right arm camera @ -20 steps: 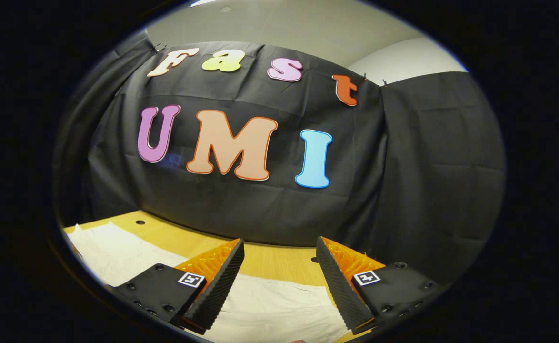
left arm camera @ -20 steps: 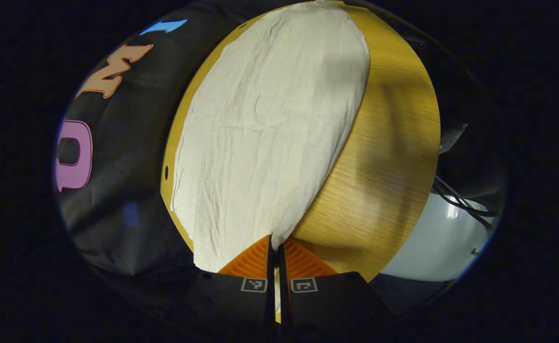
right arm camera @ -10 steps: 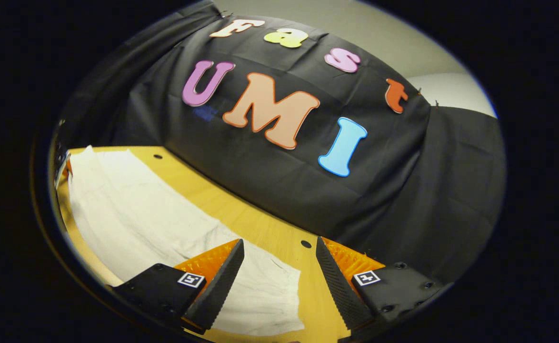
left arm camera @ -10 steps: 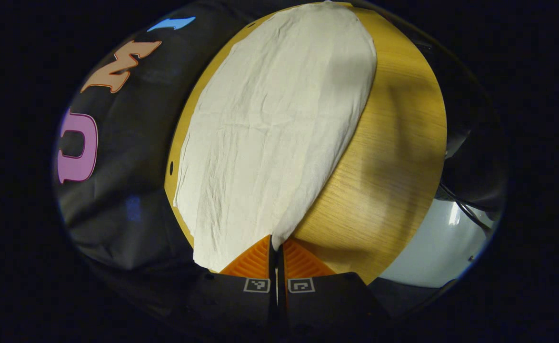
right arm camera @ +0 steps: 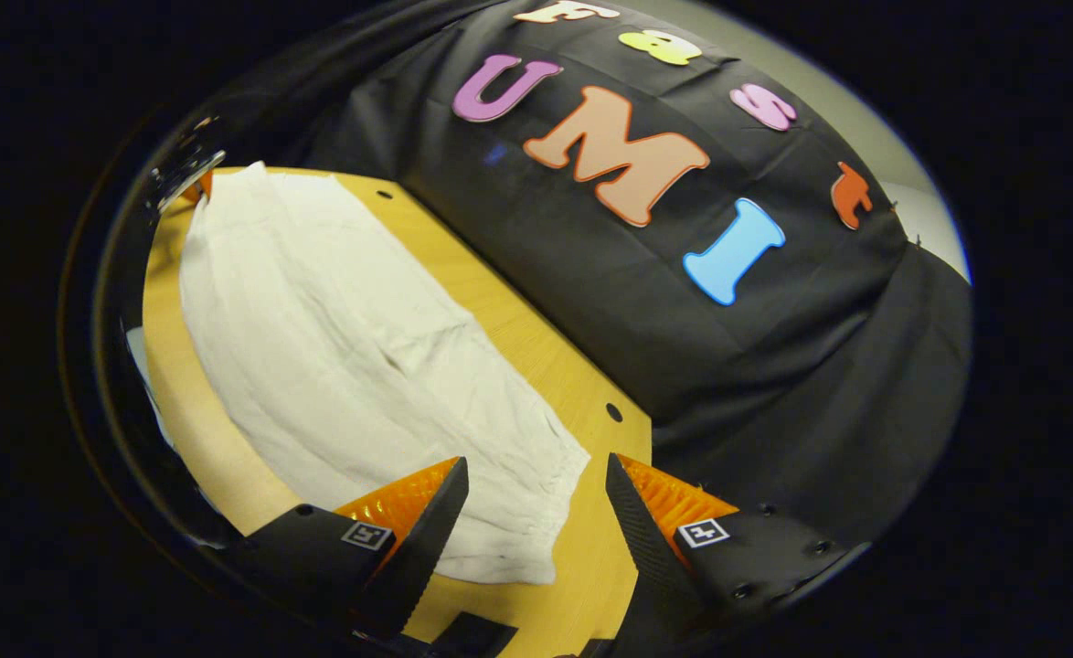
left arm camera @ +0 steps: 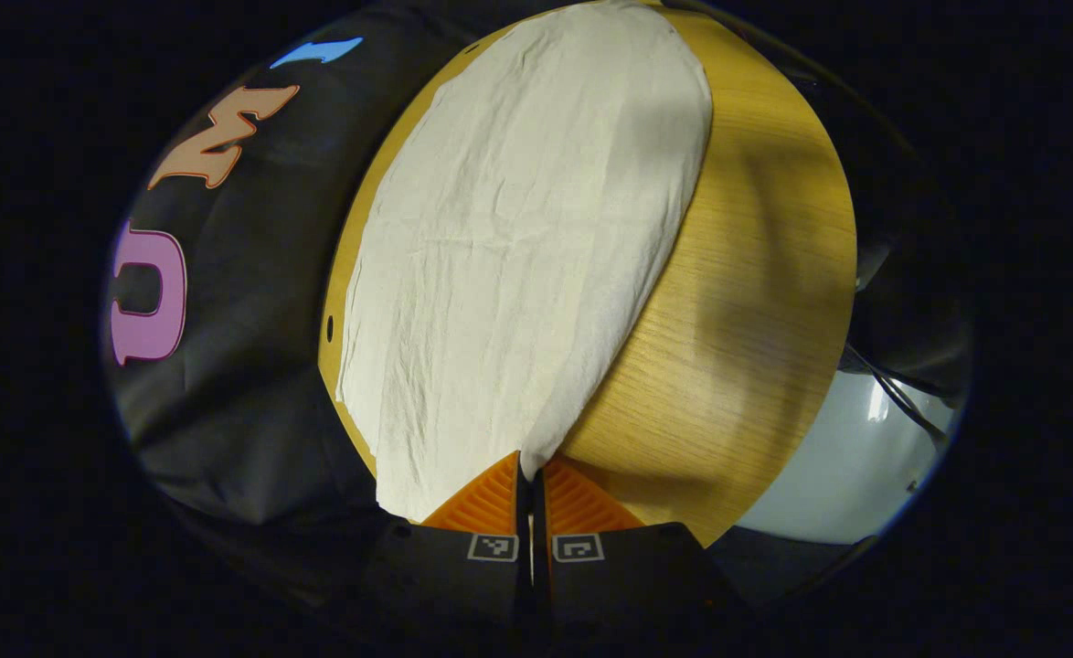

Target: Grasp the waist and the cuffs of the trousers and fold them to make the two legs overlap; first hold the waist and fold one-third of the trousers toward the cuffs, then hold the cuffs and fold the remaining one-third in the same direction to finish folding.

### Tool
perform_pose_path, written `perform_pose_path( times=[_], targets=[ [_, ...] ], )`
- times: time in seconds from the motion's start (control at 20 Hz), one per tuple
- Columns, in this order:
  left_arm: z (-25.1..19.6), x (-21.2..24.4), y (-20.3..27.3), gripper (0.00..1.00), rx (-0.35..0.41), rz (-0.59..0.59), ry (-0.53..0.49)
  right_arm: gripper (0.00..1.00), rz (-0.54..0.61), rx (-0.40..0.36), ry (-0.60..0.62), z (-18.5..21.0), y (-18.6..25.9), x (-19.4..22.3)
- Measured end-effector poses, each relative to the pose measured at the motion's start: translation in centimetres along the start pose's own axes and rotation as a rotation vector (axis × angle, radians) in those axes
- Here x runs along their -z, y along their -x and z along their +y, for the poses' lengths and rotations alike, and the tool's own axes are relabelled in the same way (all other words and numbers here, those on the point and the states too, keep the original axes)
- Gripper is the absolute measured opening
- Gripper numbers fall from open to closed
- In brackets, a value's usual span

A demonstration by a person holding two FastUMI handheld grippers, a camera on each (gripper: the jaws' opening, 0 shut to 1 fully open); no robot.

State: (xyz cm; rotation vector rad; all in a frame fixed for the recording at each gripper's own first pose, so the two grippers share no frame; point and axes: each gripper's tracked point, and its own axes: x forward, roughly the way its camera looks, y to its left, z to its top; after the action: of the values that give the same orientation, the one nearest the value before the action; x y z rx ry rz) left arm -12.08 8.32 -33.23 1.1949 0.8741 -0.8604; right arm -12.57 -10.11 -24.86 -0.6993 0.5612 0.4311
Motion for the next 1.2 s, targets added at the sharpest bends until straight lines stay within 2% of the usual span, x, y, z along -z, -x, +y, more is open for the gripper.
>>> perform_pose_path(
  times=[0.25, 0.6, 0.75, 0.9, 1.05, 1.15, 1.2],
  targets=[
    [0.0, -0.1, 0.1, 0.00, -0.003, 0.005, 0.007, 0.98, 0.074, -0.141, 0.171, 3.9, 0.2, 4.7],
    [0.0, 0.1, 0.1, 0.00, -0.010, 0.015, 0.023, 0.98, 0.164, -0.227, 0.341, 6.5, 0.1, 10.0],
    [0.0, 0.1, 0.2, 0.00, -0.012, 0.019, 0.009, 0.98, 0.165, -0.266, 0.434, 7.9, -0.3, 10.9],
    [0.0, 0.2, 0.2, 0.00, -0.012, 0.023, 0.009, 0.96, 0.147, -0.286, 0.513, 8.2, -0.7, 10.7],
    [0.0, 0.2, 0.2, 0.00, -0.015, 0.027, 0.007, 0.93, 0.147, -0.293, 0.524, 8.4, -1.8, 11.0],
    [0.0, 0.2, 0.3, 0.00, -0.017, 0.029, 0.007, 0.89, 0.152, -0.289, 0.524, 8.3, -2.3, 11.0],
    [0.0, 0.2, 0.3, 0.00, -0.017, 0.030, 0.008, 0.83, 0.149, -0.277, 0.529, 8.2, -2.8, 10.8]
  ],
)
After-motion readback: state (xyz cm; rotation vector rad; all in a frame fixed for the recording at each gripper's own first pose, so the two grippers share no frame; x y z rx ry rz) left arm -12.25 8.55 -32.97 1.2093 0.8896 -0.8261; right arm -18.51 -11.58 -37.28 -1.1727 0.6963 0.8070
